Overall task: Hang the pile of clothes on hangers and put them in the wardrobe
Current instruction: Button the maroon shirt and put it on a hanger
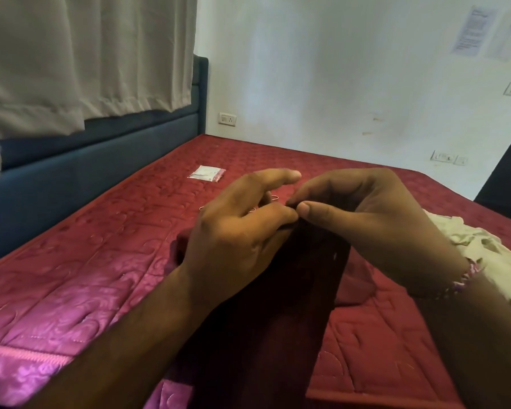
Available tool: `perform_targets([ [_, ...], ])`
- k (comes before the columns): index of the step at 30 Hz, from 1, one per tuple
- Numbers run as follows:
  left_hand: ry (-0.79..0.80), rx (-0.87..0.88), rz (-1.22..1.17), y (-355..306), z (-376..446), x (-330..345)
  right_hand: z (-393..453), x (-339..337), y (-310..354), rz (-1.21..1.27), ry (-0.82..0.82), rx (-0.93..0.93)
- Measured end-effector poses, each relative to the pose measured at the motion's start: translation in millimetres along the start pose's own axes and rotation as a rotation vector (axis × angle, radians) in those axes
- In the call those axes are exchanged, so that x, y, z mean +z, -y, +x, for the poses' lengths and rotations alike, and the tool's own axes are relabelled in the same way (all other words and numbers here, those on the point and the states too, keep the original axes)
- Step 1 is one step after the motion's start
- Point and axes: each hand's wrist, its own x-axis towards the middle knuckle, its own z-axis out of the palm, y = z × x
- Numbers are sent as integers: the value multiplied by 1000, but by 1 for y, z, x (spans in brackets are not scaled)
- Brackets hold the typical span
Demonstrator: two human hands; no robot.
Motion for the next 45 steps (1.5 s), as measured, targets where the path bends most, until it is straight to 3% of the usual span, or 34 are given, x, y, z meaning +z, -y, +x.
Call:
perform_targets([
  [4, -77, 71, 125, 0, -7, 2, 1, 3, -6, -139, -16, -70],
  [8, -163, 72, 148, -1, -11, -1, -7, 15, -11, -22, -129, -99],
  [16, -154, -22, 56, -4, -13, 1, -15, 20, -20, -44, -181, -202],
  [25, -155, -32, 57, -9, -20, -2, -24, 25, -16, 38, -215, -102],
  [27, -176, -62, 49, -11, -21, -4, -24, 31, -16, 117, -296, -75],
  [30, -214, -79, 47, -13, -22, -6, -21, 37, -15, 428, -423, 44],
  [34, -212, -56, 83, -16, -23, -8, -20, 37, -10, 568, -401, 145],
  [41, -190, -13, 142, -15, -24, -8, -27, 41, -5, 422, -352, 72],
  [45, -159, 19, 142, -10, -25, -10, -28, 42, -7, 156, -318, -42],
])
